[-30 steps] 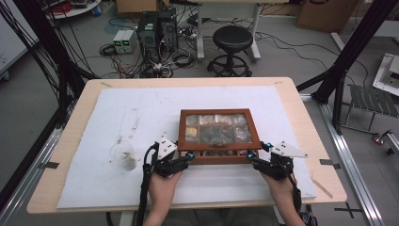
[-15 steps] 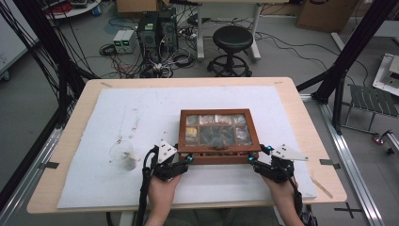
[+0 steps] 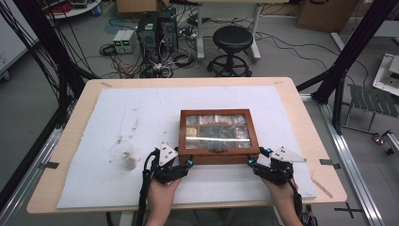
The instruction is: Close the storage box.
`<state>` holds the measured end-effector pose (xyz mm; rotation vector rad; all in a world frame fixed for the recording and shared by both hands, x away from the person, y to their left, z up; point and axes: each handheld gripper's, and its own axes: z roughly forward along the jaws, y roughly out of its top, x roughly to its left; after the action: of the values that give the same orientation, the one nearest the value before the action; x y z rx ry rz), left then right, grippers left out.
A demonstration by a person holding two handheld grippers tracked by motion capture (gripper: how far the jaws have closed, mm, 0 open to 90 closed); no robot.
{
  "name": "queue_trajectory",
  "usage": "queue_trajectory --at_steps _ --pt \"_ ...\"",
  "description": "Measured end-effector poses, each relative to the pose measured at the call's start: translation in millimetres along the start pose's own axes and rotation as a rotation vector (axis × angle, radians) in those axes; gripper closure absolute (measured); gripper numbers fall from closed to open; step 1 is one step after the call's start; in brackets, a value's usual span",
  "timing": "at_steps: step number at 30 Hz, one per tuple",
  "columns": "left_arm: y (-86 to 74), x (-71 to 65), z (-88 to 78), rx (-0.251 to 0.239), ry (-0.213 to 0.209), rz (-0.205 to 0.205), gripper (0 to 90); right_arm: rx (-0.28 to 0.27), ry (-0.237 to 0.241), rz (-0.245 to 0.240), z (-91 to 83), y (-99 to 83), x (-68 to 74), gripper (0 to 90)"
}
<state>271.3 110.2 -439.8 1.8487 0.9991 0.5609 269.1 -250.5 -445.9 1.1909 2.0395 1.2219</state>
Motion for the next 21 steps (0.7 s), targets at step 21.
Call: queue_trajectory --at_steps 21 --pt "-7.0 3.0 0.8 0.027 -0.023 -0.021 37.3 0.029 0.002 -0.008 0.3 -5.1 0.9 38.7"
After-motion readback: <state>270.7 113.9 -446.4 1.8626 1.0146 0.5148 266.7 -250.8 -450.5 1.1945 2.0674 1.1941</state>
